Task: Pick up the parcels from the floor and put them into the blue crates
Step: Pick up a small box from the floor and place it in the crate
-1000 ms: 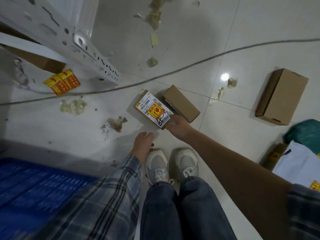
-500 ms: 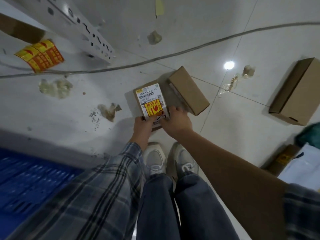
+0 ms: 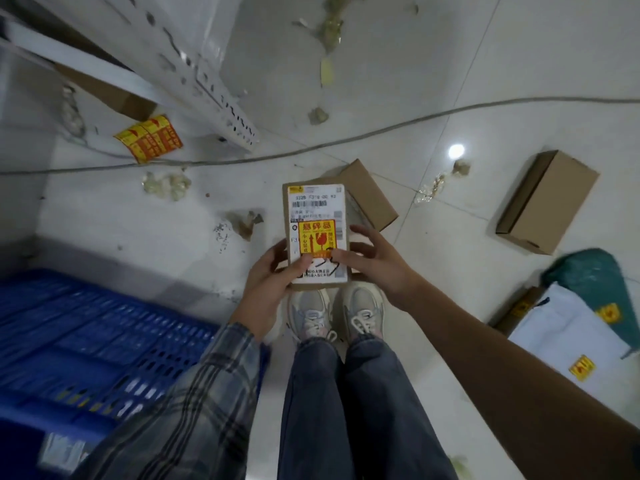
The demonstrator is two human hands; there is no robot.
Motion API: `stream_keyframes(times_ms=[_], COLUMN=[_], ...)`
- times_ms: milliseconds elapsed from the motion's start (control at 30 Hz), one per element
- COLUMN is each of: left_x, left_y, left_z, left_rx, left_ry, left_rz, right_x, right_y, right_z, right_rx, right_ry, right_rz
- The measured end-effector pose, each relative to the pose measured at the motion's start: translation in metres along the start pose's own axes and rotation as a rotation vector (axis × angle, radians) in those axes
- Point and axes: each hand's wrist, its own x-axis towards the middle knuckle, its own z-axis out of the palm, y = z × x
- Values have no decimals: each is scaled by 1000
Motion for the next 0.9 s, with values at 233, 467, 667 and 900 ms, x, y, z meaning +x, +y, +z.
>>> stream_keyframes(times_ms=[233,467,667,900], left_x=[-46,-113,-156,-185], left_y=[50,46,28,-36], left_z=[-10,-32,-71,-96], left_rx=[80,-40,-100,-323], left_ry=[-58,-12,48,160], left_rz=[86,82,50,182], right_x=[-51,-92,-113,-125], right_y=[-24,-34,-28,8], right_z=[14,45,81,131], right_rx=[-6,-120,-263,-314], right_ry=[-52,-129,-243,-213], right_rz=[-117,-163,-143,-180])
